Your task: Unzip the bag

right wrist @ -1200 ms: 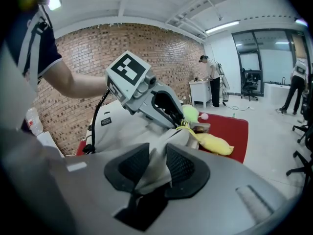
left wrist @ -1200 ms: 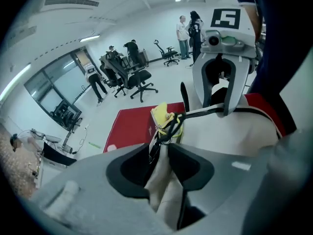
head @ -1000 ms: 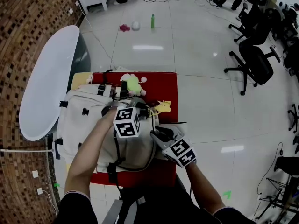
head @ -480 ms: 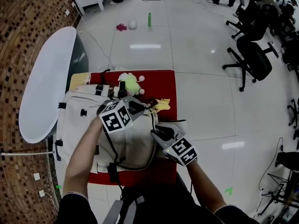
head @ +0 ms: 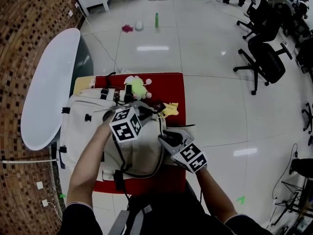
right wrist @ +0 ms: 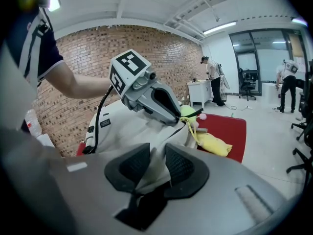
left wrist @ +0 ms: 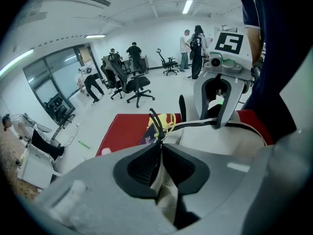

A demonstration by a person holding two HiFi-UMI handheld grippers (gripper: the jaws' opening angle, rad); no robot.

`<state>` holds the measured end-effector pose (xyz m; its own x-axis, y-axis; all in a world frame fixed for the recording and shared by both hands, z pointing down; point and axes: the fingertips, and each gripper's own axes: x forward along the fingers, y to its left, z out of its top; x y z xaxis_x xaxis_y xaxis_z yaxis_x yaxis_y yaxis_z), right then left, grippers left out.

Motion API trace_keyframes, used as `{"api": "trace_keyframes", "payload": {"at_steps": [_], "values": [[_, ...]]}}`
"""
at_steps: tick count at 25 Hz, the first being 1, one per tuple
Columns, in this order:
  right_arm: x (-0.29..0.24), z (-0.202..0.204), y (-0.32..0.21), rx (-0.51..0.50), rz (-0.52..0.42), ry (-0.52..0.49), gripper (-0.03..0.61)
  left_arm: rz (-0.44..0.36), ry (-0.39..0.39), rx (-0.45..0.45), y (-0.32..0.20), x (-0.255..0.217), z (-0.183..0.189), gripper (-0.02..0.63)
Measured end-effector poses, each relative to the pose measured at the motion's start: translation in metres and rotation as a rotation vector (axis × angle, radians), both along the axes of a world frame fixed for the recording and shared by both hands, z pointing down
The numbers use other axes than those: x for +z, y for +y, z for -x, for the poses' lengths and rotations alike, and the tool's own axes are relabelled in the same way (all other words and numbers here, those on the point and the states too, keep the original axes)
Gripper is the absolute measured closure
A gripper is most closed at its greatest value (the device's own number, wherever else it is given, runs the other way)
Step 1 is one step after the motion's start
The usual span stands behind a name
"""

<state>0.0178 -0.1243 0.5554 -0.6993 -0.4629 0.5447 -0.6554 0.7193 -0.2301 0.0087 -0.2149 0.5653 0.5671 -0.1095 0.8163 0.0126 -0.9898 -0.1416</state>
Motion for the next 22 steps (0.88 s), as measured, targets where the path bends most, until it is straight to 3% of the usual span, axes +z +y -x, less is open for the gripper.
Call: {"api": "trace_keyframes", "payload": {"at_steps": [7, 10, 19, 22], "values": [[0.000, 0.003, -0.001, 0.000, -0.001, -0.007, 0.477, -0.128, -0.078, 0.119, 0.005, 0.000, -0.011, 0.534], [0.000, 0.004, -0.001, 0.002, 0.002, -0.009, 0.477, -0.120, -0.113, 0.127, 0.003, 0.007, -0.014, 0.562], [0.002, 0.002, -0.001, -0.006, 0.002, -0.007, 0.485, 0.095, 0.114, -0.050, 0.001, -0.025, -0.006, 0.575], [0.003, 0.002, -0.001, -0.004, -0.001, -0.013, 0.493, 0.094, 0.132, -0.070, 0.009, -0.023, -0.015, 0.577]]}}
